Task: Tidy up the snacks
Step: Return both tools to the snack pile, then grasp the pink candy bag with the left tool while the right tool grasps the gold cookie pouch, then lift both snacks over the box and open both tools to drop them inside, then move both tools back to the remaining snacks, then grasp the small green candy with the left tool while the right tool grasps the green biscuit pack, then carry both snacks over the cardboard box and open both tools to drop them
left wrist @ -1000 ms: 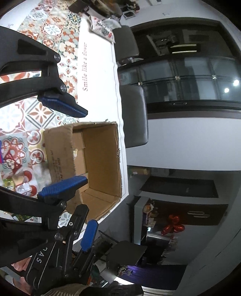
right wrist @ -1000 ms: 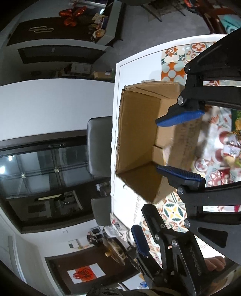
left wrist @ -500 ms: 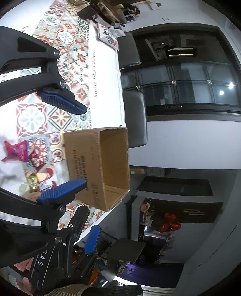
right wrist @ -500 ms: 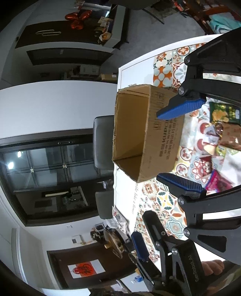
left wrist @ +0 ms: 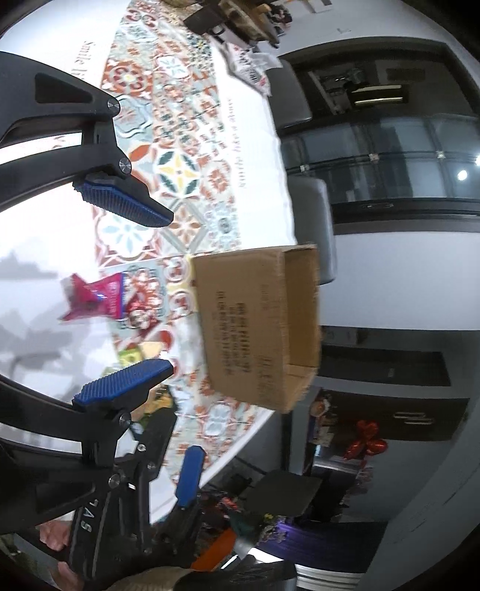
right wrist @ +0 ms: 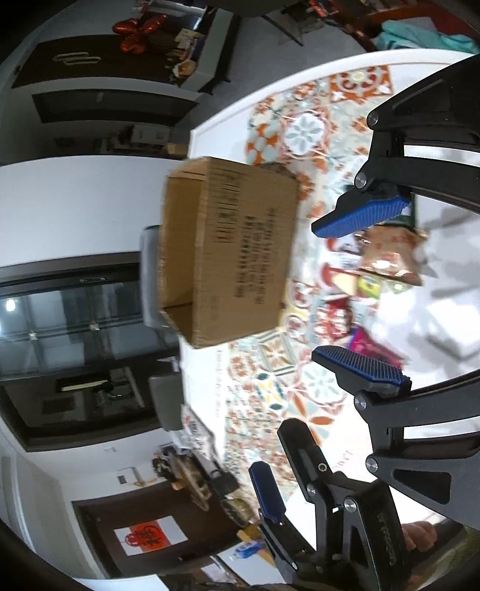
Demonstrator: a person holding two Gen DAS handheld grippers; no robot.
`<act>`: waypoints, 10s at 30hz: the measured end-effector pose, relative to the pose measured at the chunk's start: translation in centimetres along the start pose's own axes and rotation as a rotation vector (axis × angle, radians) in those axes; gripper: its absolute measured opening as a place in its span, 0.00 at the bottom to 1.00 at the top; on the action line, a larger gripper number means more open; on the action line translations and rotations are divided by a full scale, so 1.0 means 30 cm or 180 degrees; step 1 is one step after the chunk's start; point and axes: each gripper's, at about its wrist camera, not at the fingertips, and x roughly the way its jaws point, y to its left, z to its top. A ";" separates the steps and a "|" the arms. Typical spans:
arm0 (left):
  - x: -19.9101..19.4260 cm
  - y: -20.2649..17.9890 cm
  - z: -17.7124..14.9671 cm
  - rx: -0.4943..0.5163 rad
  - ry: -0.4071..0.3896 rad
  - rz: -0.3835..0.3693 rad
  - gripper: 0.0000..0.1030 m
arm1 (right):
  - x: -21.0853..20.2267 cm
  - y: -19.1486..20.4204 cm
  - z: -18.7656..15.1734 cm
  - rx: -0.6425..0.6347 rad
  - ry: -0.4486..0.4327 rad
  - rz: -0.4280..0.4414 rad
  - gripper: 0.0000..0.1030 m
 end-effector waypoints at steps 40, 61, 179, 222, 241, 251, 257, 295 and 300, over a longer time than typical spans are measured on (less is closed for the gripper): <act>0.403 0.005 -0.211 -0.0316 0.1142 -0.0195 0.53 | 0.295 -0.116 -0.180 0.0457 0.0985 -0.0265 0.52; 0.275 -0.045 -0.149 -0.0345 0.0888 -0.0438 0.34 | 0.192 -0.094 -0.151 0.0384 0.0686 -0.0227 0.40; 0.062 -0.105 0.258 0.0077 -0.0271 -0.0243 0.58 | -0.042 -0.174 0.214 0.0012 -0.0429 -0.0374 0.62; 0.396 -0.275 -0.183 -0.0121 0.1085 -0.0555 0.39 | 0.193 -0.280 -0.241 0.0355 0.0609 -0.0488 0.62; 0.439 -0.303 -0.195 -0.0029 0.1065 -0.0546 0.27 | 0.283 -0.299 -0.223 0.0440 0.0704 -0.0441 0.62; 0.409 -0.281 -0.180 -0.0077 0.0940 -0.0522 0.27 | 0.320 -0.291 -0.218 0.0388 0.0758 -0.0632 0.60; 0.407 -0.262 -0.172 -0.0122 0.0898 -0.0495 0.27 | 0.317 -0.288 -0.216 0.0358 0.0736 -0.0696 0.44; 0.122 -0.124 0.139 -0.0148 -0.0152 -0.0424 0.27 | 0.002 -0.166 0.052 0.0198 -0.0240 -0.0616 0.44; 0.102 -0.105 0.225 -0.0074 -0.0288 -0.0361 0.27 | -0.014 -0.161 0.136 0.0169 -0.0394 -0.0578 0.44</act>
